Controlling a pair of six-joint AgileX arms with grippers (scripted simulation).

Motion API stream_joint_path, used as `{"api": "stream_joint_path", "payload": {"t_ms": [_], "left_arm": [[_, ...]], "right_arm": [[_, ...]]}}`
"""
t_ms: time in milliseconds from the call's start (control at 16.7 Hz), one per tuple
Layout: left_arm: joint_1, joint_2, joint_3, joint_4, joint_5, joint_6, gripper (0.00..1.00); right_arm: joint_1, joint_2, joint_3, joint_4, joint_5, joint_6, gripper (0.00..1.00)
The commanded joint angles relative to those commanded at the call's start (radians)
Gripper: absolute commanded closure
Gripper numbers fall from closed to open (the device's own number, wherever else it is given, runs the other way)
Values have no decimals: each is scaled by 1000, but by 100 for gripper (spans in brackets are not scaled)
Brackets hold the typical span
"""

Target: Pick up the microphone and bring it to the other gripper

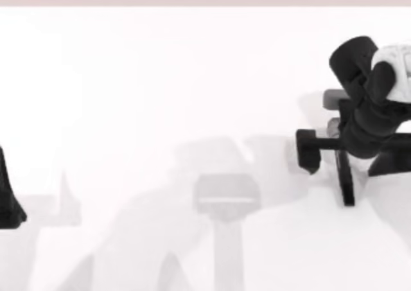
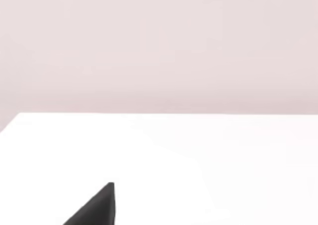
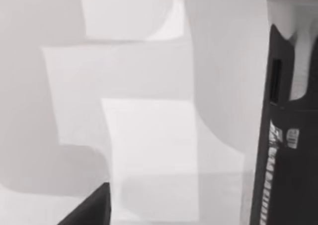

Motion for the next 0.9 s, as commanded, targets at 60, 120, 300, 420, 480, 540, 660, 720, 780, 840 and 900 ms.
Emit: {"api": "stream_joint_path", "payload": {"t_ms": [60,120,300,420,480,540,660,720,780,840,900], "left_arm": [[0,0,0,0,0,0,0],[0,0,0,0,0,0,0],[0,0,0,0,0,0,0],[0,0,0,0,0,0,0],[0,0,0,0,0,0,0],[0,0,0,0,0,0,0],[0,0,0,0,0,0,0],[0,0,0,0,0,0,0],[0,0,0,0,0,0,0],[0,0,0,0,0,0,0],[0,0,0,0,0,0,0]], "right_arm": [[1,17,-14,26,0,1,0],[1,29,-22,42,0,2,0],[1,32,-25,47,0,2,0],[1,32,-25,47,0,2,8],[1,32,-25,47,0,2,15],[1,32,-25,47,0,2,23],[1,32,-25,47,0,2,38],[1,32,-25,47,0,2,45],[1,32,-25,47,0,2,53],[1,32,-25,47,0,2,60],[1,32,-25,47,0,2,68]]}}
